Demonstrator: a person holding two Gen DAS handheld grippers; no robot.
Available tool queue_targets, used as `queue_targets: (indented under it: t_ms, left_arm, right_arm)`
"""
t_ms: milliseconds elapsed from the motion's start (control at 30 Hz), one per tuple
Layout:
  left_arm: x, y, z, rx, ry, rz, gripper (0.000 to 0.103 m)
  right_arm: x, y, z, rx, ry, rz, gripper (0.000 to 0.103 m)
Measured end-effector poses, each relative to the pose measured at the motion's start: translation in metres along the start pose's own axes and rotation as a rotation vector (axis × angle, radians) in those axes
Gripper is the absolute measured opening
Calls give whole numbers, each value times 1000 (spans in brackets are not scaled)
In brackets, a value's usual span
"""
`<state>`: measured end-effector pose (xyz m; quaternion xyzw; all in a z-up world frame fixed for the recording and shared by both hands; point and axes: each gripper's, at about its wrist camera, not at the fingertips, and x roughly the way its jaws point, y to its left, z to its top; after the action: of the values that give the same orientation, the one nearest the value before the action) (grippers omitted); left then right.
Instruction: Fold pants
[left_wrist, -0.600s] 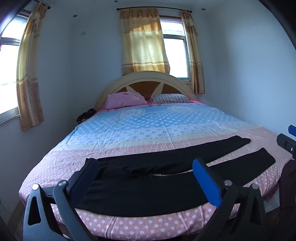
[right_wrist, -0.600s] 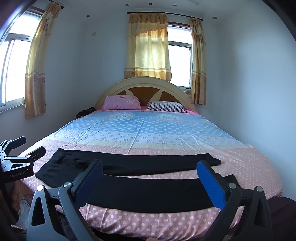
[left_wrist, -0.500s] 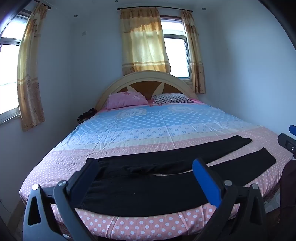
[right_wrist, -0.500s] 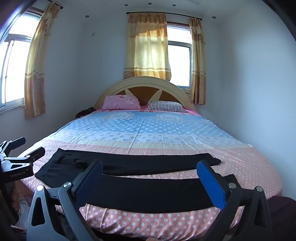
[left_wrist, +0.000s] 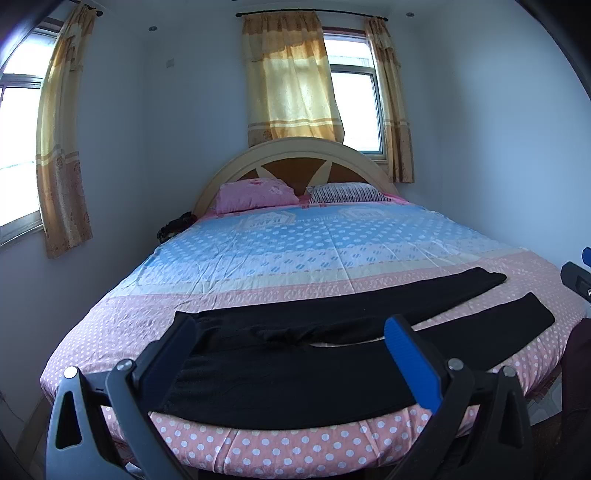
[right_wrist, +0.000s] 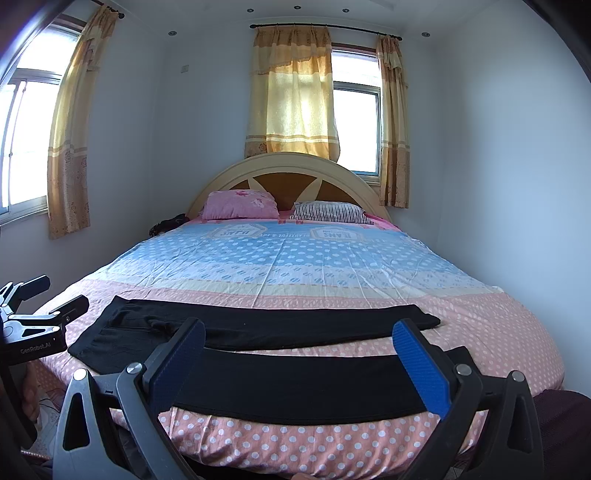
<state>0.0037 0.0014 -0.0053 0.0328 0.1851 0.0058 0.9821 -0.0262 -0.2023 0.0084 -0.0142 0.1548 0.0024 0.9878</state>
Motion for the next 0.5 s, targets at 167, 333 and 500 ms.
queue_targets:
  t_ms: [167, 333, 500]
  left_arm:
    - [0, 3, 0, -1, 3, 1, 103]
    - [1, 5, 1, 0, 6, 2, 103]
    - [2, 7, 0, 1, 10, 5, 103]
  right_arm:
    - [0, 0, 0, 0, -1, 0, 102]
    - [1, -1, 0, -1, 2, 2, 102]
    - [5, -1, -2, -1, 8, 0, 102]
